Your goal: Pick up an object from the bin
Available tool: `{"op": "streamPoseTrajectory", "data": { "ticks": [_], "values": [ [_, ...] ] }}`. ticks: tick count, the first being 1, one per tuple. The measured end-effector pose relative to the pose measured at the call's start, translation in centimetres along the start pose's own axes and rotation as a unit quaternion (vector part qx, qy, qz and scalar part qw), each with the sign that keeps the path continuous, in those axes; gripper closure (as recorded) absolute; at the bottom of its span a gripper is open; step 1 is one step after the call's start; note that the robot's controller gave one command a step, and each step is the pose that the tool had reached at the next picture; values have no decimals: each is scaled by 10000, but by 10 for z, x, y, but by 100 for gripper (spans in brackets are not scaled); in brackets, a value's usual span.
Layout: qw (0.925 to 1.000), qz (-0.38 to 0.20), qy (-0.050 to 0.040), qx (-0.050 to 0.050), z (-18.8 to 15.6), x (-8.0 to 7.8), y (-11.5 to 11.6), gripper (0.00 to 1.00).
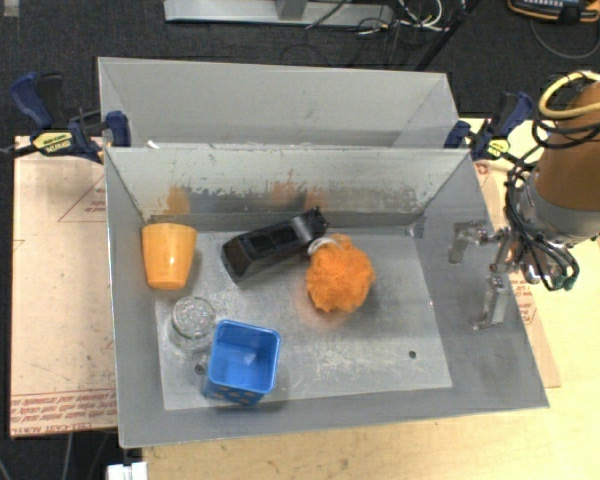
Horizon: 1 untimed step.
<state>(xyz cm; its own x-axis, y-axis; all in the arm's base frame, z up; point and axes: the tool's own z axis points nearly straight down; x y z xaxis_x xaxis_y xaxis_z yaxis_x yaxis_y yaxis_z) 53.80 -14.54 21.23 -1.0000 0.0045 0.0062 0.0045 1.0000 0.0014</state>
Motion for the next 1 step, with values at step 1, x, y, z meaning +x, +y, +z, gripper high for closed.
{"op": "streamPoseTrajectory", "data": {
  "ticks": [1],
  "values": [
    [10000, -18, -38, 8, -5, -1, 1, 0]
  ]
}}
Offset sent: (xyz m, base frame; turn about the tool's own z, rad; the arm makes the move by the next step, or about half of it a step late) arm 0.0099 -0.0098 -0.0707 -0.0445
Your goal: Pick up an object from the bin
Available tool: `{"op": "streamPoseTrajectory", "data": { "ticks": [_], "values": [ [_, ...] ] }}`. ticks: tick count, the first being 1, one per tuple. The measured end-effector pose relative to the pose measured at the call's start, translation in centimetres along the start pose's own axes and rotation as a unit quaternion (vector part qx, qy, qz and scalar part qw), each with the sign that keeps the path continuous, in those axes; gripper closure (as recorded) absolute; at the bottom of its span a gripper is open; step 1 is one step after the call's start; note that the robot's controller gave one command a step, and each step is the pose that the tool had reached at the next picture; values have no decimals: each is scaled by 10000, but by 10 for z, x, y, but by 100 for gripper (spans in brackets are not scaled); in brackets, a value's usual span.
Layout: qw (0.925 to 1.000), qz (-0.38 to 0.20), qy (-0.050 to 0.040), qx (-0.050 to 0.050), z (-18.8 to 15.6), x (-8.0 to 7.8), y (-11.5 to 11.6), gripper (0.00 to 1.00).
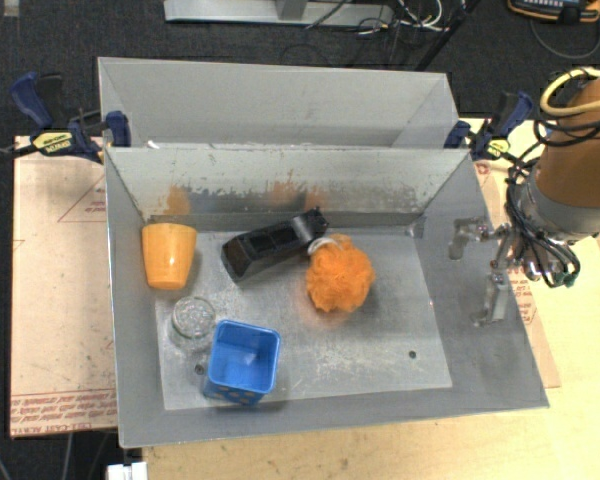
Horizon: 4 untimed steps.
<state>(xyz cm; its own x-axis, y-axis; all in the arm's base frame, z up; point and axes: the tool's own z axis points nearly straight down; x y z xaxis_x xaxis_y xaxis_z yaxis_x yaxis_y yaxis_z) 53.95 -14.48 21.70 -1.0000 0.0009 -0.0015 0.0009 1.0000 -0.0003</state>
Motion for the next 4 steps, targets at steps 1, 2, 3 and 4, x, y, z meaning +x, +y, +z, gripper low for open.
{"op": "streamPoseTrajectory", "data": {
  "ticks": [1, 2, 3, 4],
  "values": [
    [9999, -119, -26, 6, 43, -8, -7, 0],
    [9998, -201, -7, 3, 93, 4, 13, 0],
    [10000, -5, -18, -2, 113, -38, 27, 0],
    [10000, -47, -43, 1, 102, -44, 61, 0]
  ]
}}
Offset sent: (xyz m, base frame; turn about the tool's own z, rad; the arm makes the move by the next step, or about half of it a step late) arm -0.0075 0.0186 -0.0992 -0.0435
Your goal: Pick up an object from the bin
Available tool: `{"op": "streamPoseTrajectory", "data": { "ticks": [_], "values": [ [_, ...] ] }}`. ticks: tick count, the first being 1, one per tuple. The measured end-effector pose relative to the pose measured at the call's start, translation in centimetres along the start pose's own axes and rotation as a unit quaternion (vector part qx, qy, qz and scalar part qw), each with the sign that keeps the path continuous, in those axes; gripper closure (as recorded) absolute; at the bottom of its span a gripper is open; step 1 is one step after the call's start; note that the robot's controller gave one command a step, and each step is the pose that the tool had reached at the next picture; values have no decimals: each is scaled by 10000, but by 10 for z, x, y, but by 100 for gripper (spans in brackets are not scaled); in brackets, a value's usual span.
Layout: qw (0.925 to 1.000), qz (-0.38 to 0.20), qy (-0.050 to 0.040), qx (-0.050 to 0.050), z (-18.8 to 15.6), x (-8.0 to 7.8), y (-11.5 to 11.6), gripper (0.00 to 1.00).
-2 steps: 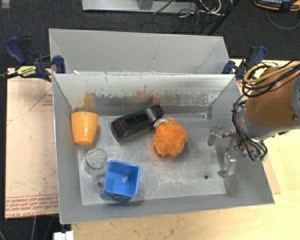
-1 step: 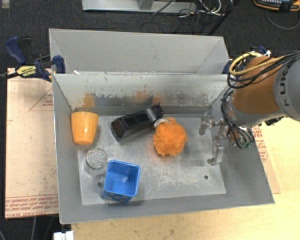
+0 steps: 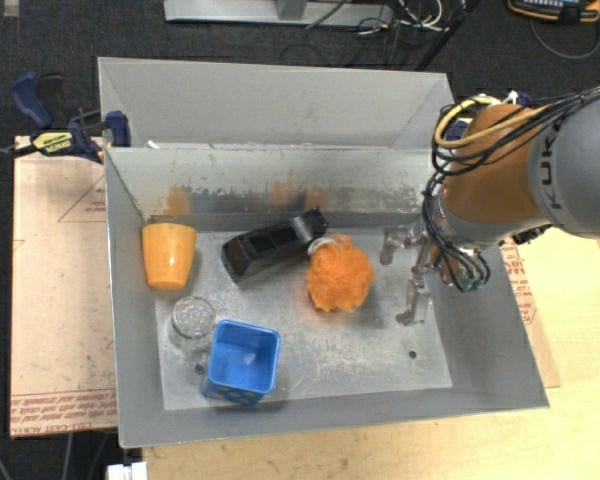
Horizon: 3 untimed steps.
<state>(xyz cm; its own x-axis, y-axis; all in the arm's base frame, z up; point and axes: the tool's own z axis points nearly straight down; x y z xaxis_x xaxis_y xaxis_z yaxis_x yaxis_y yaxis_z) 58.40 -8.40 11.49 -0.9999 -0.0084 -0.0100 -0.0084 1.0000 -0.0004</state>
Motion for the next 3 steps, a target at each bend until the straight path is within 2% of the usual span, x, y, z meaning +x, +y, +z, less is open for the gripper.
{"op": "streamPoseTrajectory", "data": {
  "ticks": [1, 2, 3],
  "values": [
    [9996, 268, 21, -13, 10, -4, -5, 0],
    [9977, 671, 0, 16, 20, -8, 17, 0],
    [9990, 438, 9, -23, 30, -11, 56, 0]
  ]
}}
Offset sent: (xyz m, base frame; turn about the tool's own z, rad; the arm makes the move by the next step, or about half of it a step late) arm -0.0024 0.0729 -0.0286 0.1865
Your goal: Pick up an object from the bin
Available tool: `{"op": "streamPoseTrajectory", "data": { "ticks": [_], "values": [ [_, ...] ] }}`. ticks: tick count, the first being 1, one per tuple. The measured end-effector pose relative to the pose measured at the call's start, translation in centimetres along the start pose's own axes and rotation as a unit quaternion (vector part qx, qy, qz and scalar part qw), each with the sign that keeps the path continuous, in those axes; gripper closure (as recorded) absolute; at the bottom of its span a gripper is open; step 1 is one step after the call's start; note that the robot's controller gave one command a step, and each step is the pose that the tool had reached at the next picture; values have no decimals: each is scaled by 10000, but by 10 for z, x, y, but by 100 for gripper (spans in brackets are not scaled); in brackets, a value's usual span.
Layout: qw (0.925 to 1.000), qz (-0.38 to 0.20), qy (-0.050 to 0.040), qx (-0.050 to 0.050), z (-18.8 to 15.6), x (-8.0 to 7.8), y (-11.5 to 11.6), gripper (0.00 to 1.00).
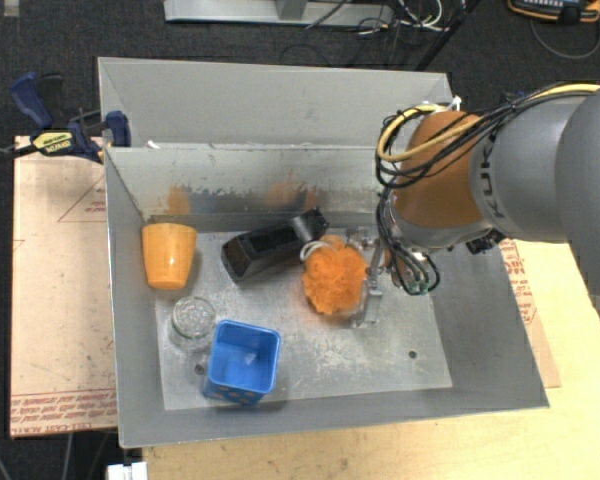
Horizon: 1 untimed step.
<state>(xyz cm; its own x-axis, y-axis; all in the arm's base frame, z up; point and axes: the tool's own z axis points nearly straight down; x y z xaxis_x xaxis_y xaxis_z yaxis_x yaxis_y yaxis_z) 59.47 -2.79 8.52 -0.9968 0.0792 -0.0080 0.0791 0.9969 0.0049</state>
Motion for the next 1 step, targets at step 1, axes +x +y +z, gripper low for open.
{"op": "streamPoseTrajectory", "data": {
  "ticks": [1],
  "values": [
    [9986, -534, -28, 34, 14, 13, 41, 100]
  ]
}}
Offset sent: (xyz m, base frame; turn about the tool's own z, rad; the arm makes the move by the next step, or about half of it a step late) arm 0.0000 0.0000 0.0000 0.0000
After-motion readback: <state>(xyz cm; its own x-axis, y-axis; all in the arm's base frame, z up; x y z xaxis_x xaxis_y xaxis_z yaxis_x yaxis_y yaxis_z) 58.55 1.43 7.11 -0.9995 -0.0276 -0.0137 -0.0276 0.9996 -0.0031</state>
